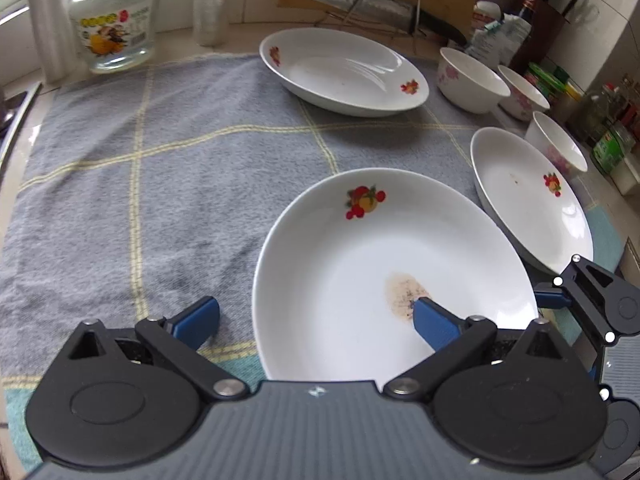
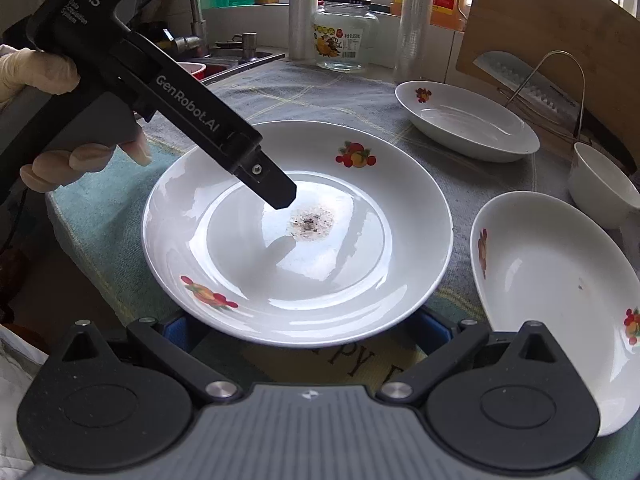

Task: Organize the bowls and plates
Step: 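Close the left gripper on the stained plate's rim and lift it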

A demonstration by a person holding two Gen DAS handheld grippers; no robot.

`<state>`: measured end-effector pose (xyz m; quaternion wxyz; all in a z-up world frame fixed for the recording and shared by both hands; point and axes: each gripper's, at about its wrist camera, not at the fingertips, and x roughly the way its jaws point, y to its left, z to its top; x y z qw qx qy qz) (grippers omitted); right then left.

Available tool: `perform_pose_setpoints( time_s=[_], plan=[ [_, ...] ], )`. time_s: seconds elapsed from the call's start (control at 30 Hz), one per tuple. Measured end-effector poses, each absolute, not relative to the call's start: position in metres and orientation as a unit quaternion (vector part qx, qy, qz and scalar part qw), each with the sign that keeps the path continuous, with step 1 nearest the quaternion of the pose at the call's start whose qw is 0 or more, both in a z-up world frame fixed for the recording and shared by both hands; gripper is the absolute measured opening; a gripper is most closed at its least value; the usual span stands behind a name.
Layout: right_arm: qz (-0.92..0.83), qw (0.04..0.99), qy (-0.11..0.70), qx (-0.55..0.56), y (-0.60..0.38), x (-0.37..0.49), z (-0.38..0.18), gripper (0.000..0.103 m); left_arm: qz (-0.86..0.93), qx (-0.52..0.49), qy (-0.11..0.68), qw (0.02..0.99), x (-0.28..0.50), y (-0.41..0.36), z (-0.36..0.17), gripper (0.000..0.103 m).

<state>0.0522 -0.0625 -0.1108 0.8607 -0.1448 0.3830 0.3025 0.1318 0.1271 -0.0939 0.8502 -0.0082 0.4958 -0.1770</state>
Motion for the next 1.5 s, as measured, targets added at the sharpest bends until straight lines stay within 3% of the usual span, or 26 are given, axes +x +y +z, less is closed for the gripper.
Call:
perform_pose_setpoints(
  time_s=[0.53, 1.3, 1.4, 1.5],
  plan=[
    [0.3, 0.871, 0.364, -0.136, -0.066, 0.04, -0.113, 0.103, -0.178, -0.022, 0.486, 0.855, 0.143, 0.134, -0.095, 0.102],
    [0.33, 0.87, 0.332, -0.153, -0.067, 0.036, -0.114, 0.103, -0.286, 0.055, 0.5, 0.816, 0.168, 0.128, -0.079, 0.101],
    [0.334, 0.869, 0.333, -0.149, -0.069, 0.038, -0.114, 0.103, -0.314, 0.066, 0.502, 0.804, 0.174, 0.124, -0.078, 0.1],
    [0.335, 0.868, 0.334, -0.147, -0.069, 0.04, -0.113, 0.103, -0.332, 0.075, 0.5, 0.797, 0.177, 0.12, -0.078, 0.091]
  ],
)
